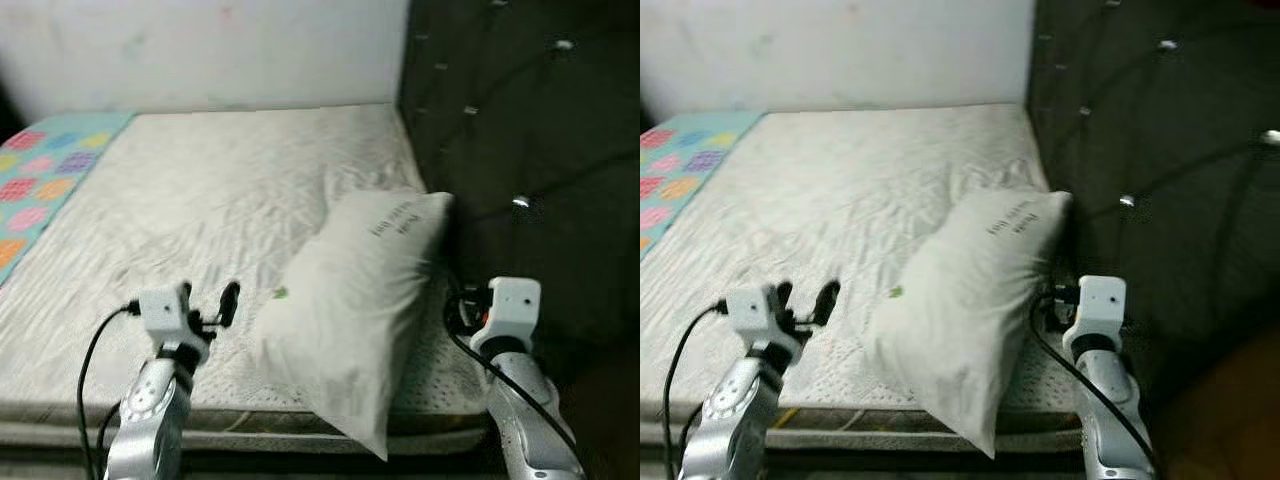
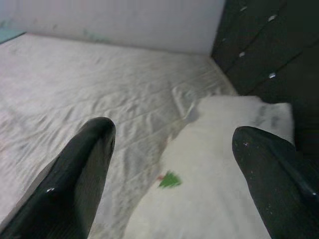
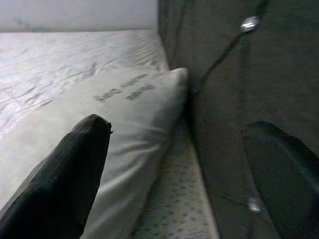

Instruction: Clean up the room

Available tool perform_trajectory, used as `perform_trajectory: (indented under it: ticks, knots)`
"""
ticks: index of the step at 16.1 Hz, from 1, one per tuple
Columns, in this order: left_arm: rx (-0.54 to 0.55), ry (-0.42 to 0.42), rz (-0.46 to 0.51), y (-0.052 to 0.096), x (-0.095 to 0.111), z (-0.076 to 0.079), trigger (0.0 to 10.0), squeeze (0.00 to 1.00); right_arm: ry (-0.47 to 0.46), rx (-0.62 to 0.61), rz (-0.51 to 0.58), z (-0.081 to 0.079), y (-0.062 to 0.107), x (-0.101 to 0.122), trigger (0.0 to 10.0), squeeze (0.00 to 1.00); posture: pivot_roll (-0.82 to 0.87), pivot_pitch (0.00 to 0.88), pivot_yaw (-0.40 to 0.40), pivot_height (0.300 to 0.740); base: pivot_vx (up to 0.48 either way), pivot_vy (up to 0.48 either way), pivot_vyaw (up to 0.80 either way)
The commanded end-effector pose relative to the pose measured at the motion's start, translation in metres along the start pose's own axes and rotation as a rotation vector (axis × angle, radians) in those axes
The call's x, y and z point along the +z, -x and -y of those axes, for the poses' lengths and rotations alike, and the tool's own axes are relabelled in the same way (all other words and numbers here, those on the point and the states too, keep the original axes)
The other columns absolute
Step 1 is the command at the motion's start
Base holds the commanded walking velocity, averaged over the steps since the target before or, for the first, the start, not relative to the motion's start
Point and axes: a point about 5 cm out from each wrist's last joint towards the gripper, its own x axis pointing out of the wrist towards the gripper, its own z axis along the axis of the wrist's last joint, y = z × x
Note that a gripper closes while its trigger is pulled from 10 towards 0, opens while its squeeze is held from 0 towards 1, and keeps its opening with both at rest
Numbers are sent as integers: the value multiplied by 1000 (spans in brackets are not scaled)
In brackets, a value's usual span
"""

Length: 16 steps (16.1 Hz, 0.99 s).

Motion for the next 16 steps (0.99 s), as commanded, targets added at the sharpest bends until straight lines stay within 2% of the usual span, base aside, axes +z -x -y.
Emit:
perform_trajectory:
  ticks: [1,4,5,7,8,9,11,12,14,15,16]
  knots:
    - [5,-13,24,-1,6,-2,10000,0,7,19,16,-8,-1,6,10000,0,-258,0,101,740,0,0,-788]
    - [-10,-7,21,-1,7,1,10000,0,-1,24,28,-13,-1,7,10000,0,-257,0,105,740,0,0,-729]
    - [-11,-6,20,-1,7,1,10000,0,-12,23,28,-14,0,7,10000,0,-257,0,104,740,0,0,0]
    - [-18,17,10,-3,6,2,10000,0,-75,16,-43,-16,3,-3,10000,0,-258,0,100,740,0,0,0]
    - [-21,24,17,-4,8,2,10000,0,-2,41,-44,-19,2,-2,10000,0,-258,0,100,740,0,0,0]
    - [-22,25,19,-5,8,2,10000,0,25,44,-27,-20,2,-1,10000,0,-260,0,98,740,0,0,0]
    - [-19,30,16,-6,8,2,10000,0,-78,58,-12,-24,2,0,10000,0,-262,0,96,740,0,0,0]
    - [-20,31,16,-6,8,3,10000,0,-5,64,24,-22,1,4,10000,0,-263,0,94,740,0,0,0]
    - [-25,41,16,-7,8,6,10000,0,-75,59,-21,-23,2,2,10000,0,-264,0,92,740,0,0,0]
    - [-24,44,14,-7,7,6,10000,0,-25,53,-24,-23,3,1,10000,0,-264,0,91,740,0,262,0]
    - [-24,46,12,-7,7,7,10000,0,-31,51,-27,-22,3,1,10000,0,-264,0,88,740,0,270,0]
